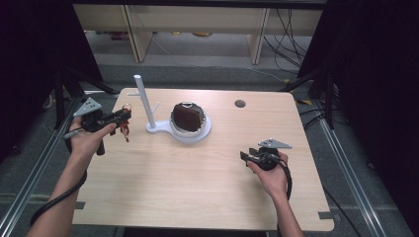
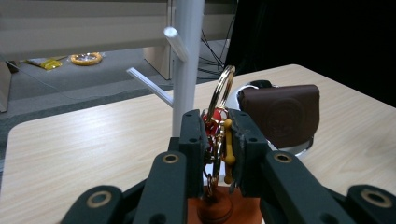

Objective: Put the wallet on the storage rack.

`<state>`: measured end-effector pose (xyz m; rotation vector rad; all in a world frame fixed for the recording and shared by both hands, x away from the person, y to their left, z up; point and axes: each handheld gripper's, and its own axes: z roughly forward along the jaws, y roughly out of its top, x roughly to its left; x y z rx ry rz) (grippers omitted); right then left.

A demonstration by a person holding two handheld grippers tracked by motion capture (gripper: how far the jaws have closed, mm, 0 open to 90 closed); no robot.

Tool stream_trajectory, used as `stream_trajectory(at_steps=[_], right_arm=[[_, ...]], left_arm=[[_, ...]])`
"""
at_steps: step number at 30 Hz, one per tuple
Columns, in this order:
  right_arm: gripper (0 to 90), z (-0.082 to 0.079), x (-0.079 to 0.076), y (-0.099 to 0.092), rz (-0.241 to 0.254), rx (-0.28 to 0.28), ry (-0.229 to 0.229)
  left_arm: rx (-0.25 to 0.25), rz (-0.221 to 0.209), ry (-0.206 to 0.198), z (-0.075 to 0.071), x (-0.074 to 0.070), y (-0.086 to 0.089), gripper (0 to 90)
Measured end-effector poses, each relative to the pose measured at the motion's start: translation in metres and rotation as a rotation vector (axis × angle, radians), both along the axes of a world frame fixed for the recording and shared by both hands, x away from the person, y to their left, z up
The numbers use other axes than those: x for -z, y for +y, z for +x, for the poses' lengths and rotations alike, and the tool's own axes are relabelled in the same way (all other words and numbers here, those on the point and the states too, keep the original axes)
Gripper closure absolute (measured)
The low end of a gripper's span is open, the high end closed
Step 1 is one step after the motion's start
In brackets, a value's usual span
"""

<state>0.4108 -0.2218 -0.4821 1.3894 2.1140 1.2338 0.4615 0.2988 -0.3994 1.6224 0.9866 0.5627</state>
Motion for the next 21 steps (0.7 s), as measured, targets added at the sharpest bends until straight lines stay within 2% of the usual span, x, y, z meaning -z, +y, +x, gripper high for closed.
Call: stream_trajectory(at_steps=[4, 8, 9, 13, 15, 21], right_arm=[[55.6, 0.001, 0.001, 0.0, 0.014, -0.004, -0.008], [55.5, 0.001, 0.001, 0.0, 0.016, -0.003, -0.009], [55.5, 0.0, -0.001, -0.001, -0.002, 0.005, 0.0], [55.5, 0.0, -0.001, -0.001, -0.001, 0.006, 0.001], [55.5, 0.001, 0.001, 0.0, 0.018, -0.002, -0.006], [55.4, 0.001, 0.001, 0.0, 0.019, -0.004, -0.004]], left_arm=[[-0.03, 0.02, 0.009, 0.005, -0.003, -0.001, 76.2], [-0.082, 0.035, 0.027, 0.011, -0.003, -0.002, 76.1], [-0.099, 0.036, 0.031, 0.013, -0.003, -0.002, 76.2], [-0.141, 0.064, 0.036, 0.017, -0.004, -0.004, 76.2], [-0.168, 0.067, 0.042, 0.02, -0.006, -0.005, 76.1], [-0.227, 0.078, 0.053, 0.026, -0.009, -0.007, 76.2]])
